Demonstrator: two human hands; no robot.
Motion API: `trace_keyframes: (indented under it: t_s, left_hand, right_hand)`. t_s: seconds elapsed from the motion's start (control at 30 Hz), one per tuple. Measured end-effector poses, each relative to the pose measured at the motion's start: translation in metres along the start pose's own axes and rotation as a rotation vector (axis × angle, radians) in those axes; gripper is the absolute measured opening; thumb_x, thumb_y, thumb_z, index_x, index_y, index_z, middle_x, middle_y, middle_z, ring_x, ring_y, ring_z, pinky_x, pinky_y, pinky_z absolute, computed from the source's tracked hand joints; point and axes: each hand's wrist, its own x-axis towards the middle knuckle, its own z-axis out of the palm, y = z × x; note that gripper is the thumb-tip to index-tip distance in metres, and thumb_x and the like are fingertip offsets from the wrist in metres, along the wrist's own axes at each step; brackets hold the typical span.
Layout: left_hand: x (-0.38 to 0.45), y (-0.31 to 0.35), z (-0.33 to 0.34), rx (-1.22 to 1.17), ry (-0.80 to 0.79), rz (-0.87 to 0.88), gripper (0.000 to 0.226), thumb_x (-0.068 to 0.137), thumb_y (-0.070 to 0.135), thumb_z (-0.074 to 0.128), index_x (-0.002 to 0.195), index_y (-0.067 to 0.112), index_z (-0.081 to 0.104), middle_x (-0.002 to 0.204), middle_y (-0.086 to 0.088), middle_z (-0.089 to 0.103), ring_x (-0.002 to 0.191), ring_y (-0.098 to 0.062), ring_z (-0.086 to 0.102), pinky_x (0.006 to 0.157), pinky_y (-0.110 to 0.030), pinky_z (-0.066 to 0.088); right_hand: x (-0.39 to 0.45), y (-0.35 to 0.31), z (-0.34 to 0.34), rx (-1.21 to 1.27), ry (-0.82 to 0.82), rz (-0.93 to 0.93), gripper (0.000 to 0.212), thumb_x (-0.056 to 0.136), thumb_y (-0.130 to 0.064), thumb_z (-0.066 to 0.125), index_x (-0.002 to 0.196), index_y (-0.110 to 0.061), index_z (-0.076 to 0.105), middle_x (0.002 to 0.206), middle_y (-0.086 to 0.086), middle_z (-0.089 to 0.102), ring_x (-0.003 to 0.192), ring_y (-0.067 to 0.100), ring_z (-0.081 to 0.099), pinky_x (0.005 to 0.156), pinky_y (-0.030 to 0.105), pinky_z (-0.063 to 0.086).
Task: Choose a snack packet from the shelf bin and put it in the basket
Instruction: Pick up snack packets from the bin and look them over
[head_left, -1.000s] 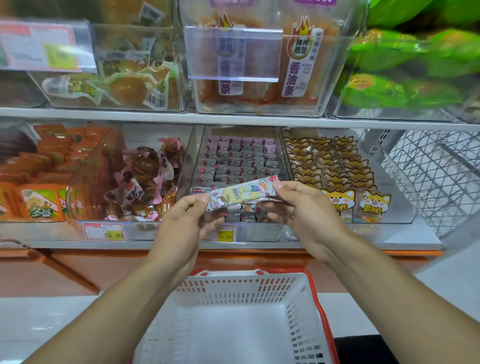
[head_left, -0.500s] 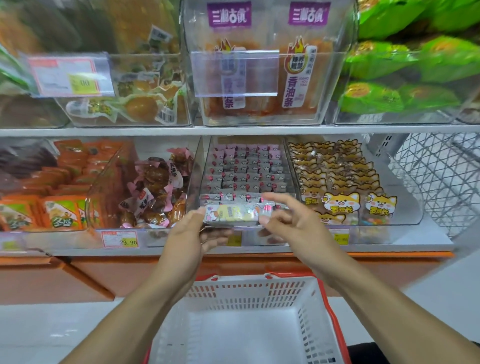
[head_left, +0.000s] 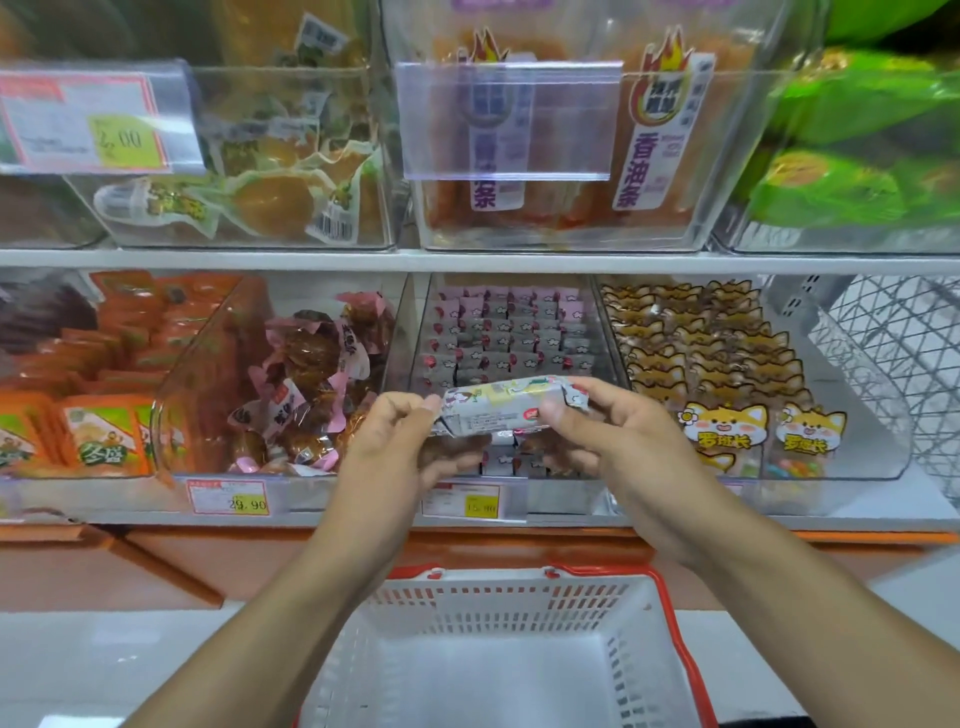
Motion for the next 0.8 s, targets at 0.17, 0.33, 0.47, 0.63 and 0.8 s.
trace_keyframes:
  t_s: [0.17, 0.33, 0.47, 0.63, 0.8]
  left_hand:
    - [-0.008, 0.003, -0.004, 0.092, -0.076, 0.074, 0.022, 0.090, 0.037, 0.072, 0.111, 0.029, 0.070, 0.112, -0.004, 0.076, 0.105, -0.027, 0.074, 0.085, -0.032, 0.061]
    - [-0.018, 0.002, 0.000, 0.238, -0.081, 0.127, 0.039, 0.076, 0.031, 0.079, 0.114, 0.021, 0.070, 0.111, 0.000, 0.078, 0.103, -0.016, 0.074, 0.084, -0.021, 0.058]
    - [-0.018, 0.007, 0.000, 0.110, -0.001, -0.022, 0.035, 0.077, 0.040, 0.075, 0.103, 0.017, 0.079, 0.099, -0.011, 0.079, 0.085, -0.017, 0.074, 0.074, -0.021, 0.059]
    - [-0.018, 0.009, 0.001, -0.009, 0.017, -0.081, 0.049, 0.067, 0.044, 0.079, 0.108, 0.018, 0.075, 0.084, -0.011, 0.077, 0.074, -0.016, 0.073, 0.066, -0.020, 0.059]
    - [-0.019, 0.007, 0.002, 0.111, 0.015, -0.019, 0.063, 0.067, 0.055, 0.074, 0.117, 0.017, 0.070, 0.083, -0.010, 0.076, 0.072, -0.017, 0.071, 0.069, -0.024, 0.060]
  right_hand:
    - [0.000, 0.006, 0.002, 0.078, 0.097, 0.117, 0.021, 0.088, -0.029, 0.075, 0.105, -0.017, 0.077, 0.099, 0.009, 0.077, 0.079, 0.019, 0.071, 0.066, 0.025, 0.057]
    - [-0.005, 0.007, 0.004, 0.009, 0.058, 0.103, 0.040, 0.082, -0.052, 0.070, 0.106, -0.021, 0.076, 0.088, 0.008, 0.075, 0.078, 0.018, 0.071, 0.068, 0.026, 0.058]
    - [-0.006, 0.001, -0.003, -0.120, 0.047, -0.014, 0.047, 0.079, -0.052, 0.070, 0.116, -0.023, 0.069, 0.086, 0.003, 0.076, 0.076, 0.018, 0.071, 0.072, 0.028, 0.060]
    - [-0.008, 0.000, -0.012, -0.539, -0.047, -0.270, 0.063, 0.076, -0.025, 0.087, 0.129, -0.047, 0.060, 0.116, -0.010, 0.069, 0.092, 0.024, 0.070, 0.080, 0.039, 0.061]
    - [-0.009, 0.007, -0.009, -0.457, -0.007, -0.266, 0.043, 0.078, -0.035, 0.079, 0.119, -0.041, 0.069, 0.104, 0.000, 0.076, 0.094, 0.026, 0.072, 0.084, 0.041, 0.061]
